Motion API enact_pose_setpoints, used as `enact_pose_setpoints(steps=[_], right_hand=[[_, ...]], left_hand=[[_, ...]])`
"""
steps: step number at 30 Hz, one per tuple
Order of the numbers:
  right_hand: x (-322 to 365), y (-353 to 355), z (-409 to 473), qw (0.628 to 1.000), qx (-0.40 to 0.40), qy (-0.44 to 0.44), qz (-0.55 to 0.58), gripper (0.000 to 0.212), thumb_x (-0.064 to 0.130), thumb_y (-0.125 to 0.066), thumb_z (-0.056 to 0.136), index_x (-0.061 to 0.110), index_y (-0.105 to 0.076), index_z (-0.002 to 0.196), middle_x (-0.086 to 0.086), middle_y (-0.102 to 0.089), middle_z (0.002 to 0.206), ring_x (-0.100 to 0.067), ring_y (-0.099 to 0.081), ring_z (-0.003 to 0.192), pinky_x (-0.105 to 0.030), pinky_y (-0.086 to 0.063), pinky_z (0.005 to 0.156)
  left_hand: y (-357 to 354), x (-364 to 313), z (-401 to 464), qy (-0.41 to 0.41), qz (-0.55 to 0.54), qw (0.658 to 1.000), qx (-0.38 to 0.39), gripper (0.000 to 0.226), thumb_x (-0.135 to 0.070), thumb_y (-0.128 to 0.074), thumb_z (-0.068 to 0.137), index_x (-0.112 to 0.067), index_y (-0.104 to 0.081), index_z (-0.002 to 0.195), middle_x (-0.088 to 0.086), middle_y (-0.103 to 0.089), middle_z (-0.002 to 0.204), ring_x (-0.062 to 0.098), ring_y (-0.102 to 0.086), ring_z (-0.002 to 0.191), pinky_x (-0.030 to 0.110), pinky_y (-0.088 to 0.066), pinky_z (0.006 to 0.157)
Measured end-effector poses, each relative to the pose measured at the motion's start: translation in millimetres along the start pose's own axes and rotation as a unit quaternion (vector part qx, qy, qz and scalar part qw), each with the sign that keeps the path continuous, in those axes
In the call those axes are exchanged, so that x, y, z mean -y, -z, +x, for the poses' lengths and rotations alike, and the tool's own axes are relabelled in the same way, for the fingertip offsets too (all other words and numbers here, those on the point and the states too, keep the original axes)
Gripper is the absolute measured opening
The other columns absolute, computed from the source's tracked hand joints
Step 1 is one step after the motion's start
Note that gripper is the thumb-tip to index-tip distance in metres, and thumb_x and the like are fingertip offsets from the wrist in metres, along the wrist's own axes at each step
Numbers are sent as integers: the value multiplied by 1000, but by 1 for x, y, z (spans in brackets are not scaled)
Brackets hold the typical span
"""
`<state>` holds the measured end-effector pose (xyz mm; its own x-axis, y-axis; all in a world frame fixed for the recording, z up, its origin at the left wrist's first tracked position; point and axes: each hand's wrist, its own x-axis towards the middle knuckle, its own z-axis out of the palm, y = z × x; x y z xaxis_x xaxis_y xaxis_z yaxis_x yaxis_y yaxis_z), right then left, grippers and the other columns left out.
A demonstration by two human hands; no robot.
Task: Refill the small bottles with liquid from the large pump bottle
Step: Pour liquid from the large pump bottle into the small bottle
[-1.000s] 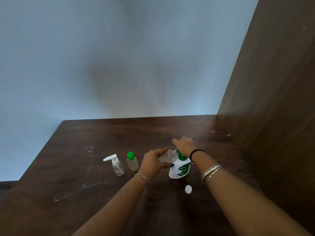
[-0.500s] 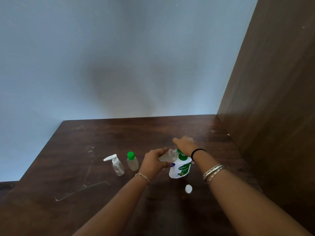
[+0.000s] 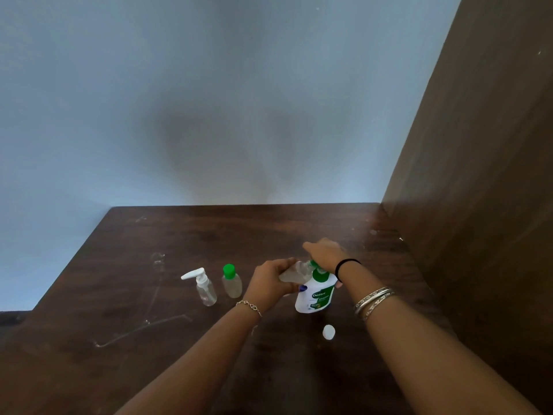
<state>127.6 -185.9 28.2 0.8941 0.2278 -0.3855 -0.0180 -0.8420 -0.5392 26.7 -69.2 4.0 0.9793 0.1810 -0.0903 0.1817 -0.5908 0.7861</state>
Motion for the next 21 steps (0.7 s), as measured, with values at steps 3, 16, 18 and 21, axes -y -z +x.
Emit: enact_pose_setpoints(steps=[3,16,18,21], right_hand=[[-1,-3,3,1000,-13,-2,-4,31,38,-43,86,13,-53,72,-14,-59,94,-29,-56,88,-32,-44,76],[-3,-5,4,1000,-20,4,-8,29,33,-42,87,8,-56,83,-15,-56,89,-29,-54,85,-30,-41,71],[-5,-9,5,999,-41,8,-12,28,31,-42,87,7,-55,80,-15,-57,88,-29,-53,82,-30,-39,69],[-6,-11,5,999,-43,11,-23,30,31,-41,87,7,-53,74,-15,-56,87,-28,-51,80,-29,-37,68]], left_hand=[[-1,0,0,1,-2,1000,-1,64,-23,-80,66,-16,-55,125,2,-64,120,9,-56,111,13,-38,89],[0,2,1,0,7,1000,4,64,-23,-79,67,-16,-54,125,2,-62,122,6,-54,111,2,-30,81],[0,3,1,0,17,1000,1,63,-22,-78,67,-17,-54,125,1,-63,122,8,-55,113,5,-32,83],[0,4,0,0,20,1000,3,62,-21,-78,68,-17,-55,125,1,-63,122,8,-55,113,7,-34,85]])
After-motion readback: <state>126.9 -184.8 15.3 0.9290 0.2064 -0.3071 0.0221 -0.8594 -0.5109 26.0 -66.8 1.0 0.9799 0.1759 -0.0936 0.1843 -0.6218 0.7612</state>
